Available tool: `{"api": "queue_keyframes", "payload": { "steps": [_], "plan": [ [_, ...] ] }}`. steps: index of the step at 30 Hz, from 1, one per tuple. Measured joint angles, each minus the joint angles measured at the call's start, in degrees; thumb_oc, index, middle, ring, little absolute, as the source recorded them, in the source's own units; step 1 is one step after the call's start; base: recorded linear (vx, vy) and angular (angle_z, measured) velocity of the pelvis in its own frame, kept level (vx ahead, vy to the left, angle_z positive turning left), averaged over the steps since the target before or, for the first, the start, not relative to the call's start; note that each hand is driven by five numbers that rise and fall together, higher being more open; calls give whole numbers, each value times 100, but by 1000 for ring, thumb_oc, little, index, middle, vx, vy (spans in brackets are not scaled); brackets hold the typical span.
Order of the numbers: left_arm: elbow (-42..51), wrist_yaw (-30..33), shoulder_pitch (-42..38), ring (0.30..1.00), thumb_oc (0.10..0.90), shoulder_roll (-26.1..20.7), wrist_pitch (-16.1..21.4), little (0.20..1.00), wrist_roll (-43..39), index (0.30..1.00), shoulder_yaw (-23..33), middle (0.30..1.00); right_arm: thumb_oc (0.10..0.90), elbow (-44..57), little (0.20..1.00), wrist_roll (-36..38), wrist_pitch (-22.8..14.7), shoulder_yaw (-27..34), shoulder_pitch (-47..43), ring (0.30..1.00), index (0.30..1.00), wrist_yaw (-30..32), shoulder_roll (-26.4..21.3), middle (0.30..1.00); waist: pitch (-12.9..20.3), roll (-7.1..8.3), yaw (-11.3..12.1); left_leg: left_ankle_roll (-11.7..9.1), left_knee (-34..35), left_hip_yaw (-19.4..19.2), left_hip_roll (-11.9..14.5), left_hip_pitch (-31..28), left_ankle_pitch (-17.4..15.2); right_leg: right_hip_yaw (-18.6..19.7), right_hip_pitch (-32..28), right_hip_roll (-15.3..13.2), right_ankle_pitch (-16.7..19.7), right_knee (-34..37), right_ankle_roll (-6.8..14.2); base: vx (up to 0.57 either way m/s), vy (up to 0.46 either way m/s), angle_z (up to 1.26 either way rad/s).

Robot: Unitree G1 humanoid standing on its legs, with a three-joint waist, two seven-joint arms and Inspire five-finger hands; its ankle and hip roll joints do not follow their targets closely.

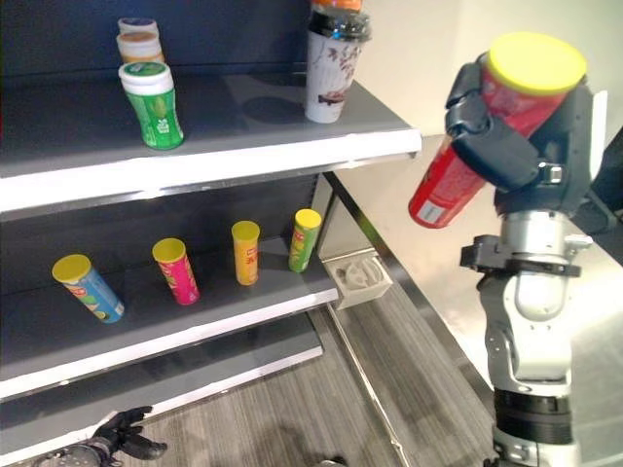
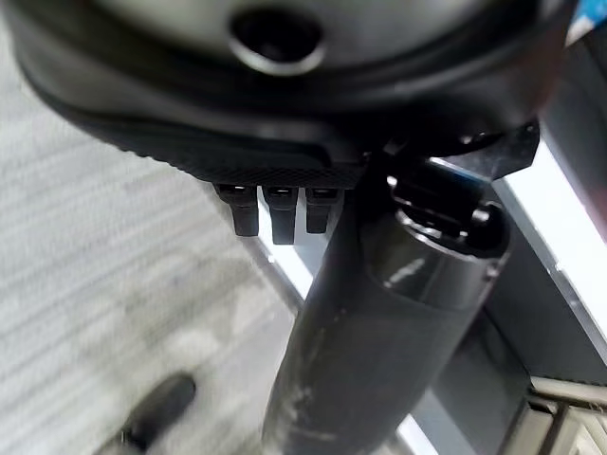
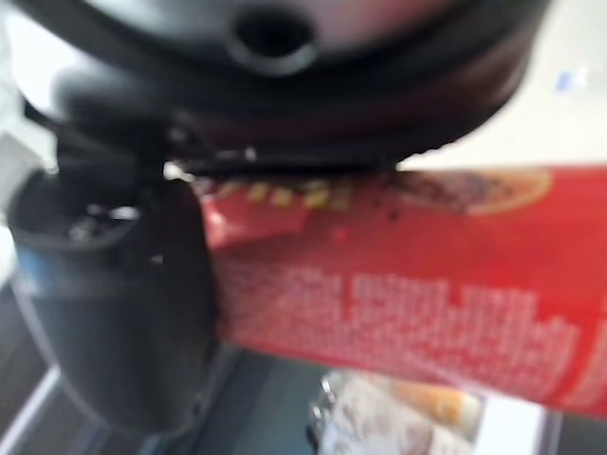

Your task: Put the goods on the table back onto the shelves and tidy them up.

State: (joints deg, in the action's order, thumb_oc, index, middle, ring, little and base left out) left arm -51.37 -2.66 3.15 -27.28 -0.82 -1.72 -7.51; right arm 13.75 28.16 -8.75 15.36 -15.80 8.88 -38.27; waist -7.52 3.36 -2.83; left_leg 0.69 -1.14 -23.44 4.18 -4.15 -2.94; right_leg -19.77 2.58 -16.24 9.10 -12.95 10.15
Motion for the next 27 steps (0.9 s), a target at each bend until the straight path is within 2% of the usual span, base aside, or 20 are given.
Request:
{"api": "queue_keyframes", "payload": {
  "steps": [1,2,3,4,5,6,8,10,14,17,19,21,22,23,24,25,26,27],
  "plan": [
    [19,4,-4,900,800,-18,3,900,-3,900,4,900,400,7,300,0,-5,-1,-4,300,300,-2,0,300,-5,12,50,21,5,37,14,9,21,82,-30,48,-58,-16,73,-109,-151,23],
    [31,72,-63,900,800,65,-6,900,-45,900,124,900,400,9,300,-11,-17,-9,-18,300,300,1,2,300,-48,37,86,-19,49,203,77,-13,99,554,-57,326,-609,28,123,-37,-146,37],
    [51,95,-73,900,800,71,-8,900,-46,900,107,900,400,20,300,-7,-18,-9,-23,300,300,3,0,300,-61,110,96,-64,62,245,68,-17,128,602,-199,448,-632,318,54,-26,-179,45],
    [49,93,-88,900,800,64,-14,900,-50,900,129,900,400,18,300,-4,-17,-11,-30,300,300,1,1,300,-86,186,161,-121,119,306,38,-95,170,420,-375,520,-689,661,-15,-85,-200,32],
    [78,93,-14,900,800,140,-5,900,-54,900,142,900,400,35,300,1,-49,-17,-69,300,300,-6,3,300,31,413,277,-247,212,360,-45,-117,248,336,-880,668,-699,1693,-246,-125,-259,26],
    [90,89,52,900,800,308,-8,900,-56,900,198,900,400,36,300,33,-82,-15,-173,300,300,7,2,300,5,365,354,-420,277,440,146,-105,362,288,-934,935,-614,1861,-360,-161,-236,18],
    [92,56,211,900,800,406,-12,900,-54,900,140,900,400,40,300,84,-82,-13,-202,300,300,4,0,300,8,361,399,-575,287,519,450,-60,466,265,-922,1221,-613,1835,-376,-180,-156,9],
    [91,40,317,900,800,518,-19,900,-51,900,134,900,400,74,300,168,-86,-4,-218,300,300,0,-1,300,8,361,425,-659,261,540,599,-26,520,219,-924,1379,-632,1835,-407,-121,-76,6],
    [95,-55,315,900,800,698,-25,900,-48,900,121,900,400,114,300,245,-127,25,-231,300,300,-38,-1,300,-20,318,427,-771,60,821,732,193,592,-48,-990,1485,-734,1833,-575,-167,-20,36],
    [99,-50,205,900,800,694,-25,900,-40,900,110,900,400,245,300,253,-131,-15,-284,300,300,-188,-1,300,-87,214,435,-791,-89,829,788,364,600,-208,-986,1490,-756,1835,-673,-67,90,27],
    [57,-52,264,900,800,683,-37,900,-36,900,112,900,400,297,300,264,-131,-295,-447,300,300,-322,-5,300,-112,130,434,-821,-40,805,806,366,559,-195,-1020,1450,-786,1836,-781,13,119,9],
    [50,-47,306,900,800,643,-67,900,-35,900,150,900,400,297,300,269,-129,-453,-448,300,300,-361,-68,300,-116,138,429,-784,-84,752,797,361,507,-214,-1074,1434,-765,1834,-818,-73,255,6],
    [48,-42,306,900,800,603,-69,900,-35,900,148,900,400,298,300,267,-128,-505,-448,300,300,-387,-112,300,-121,193,423,-778,-98,758,814,353,484,-214,-1070,1363,-735,1837,-862,-66,300,7],
    [15,-40,249,900,800,540,-67,900,-35,900,127,900,400,305,300,267,-129,-517,-444,300,300,-411,-150,300,-144,276,354,-805,-448,741,900,460,286,-348,-997,1264,-674,1829,-926,-39,351,18],
    [-56,-47,146,900,800,516,-80,900,-35,900,96,900,400,313,300,266,-128,-480,-412,300,300,-473,-182,300,-133,294,273,-952,-1121,861,1146,732,126,-408,-897,1237,-676,1746,-929,-14,296,24],
    [-45,-39,110,900,800,514,-80,900,-33,900,97,900,400,325,300,265,-113,-479,-413,300,300,-496,-188,300,-138,298,201,-993,-1509,773,1562,841,70,-420,-874,1199,-694,1699,-907,-35,426,28],
    [-25,-57,89,900,800,528,-74,900,-31,900,65,900,400,334,300,263,-80,-461,-396,300,300,-498,-186,300,-144,279,83,-1181,-1561,838,1874,768,109,-445,-868,1126,-645,1692,-830,-61,610,27],
    [-24,-62,42,900,800,594,-69,900,-32,900,47,900,400,337,300,257,-20,-422,-398,300,300,-490,-176,300,-143,136,-132,-1558,-1637,851,2443,579,326,-519,-868,940,-582,1604,-703,-47,640,27]
  ]
}}
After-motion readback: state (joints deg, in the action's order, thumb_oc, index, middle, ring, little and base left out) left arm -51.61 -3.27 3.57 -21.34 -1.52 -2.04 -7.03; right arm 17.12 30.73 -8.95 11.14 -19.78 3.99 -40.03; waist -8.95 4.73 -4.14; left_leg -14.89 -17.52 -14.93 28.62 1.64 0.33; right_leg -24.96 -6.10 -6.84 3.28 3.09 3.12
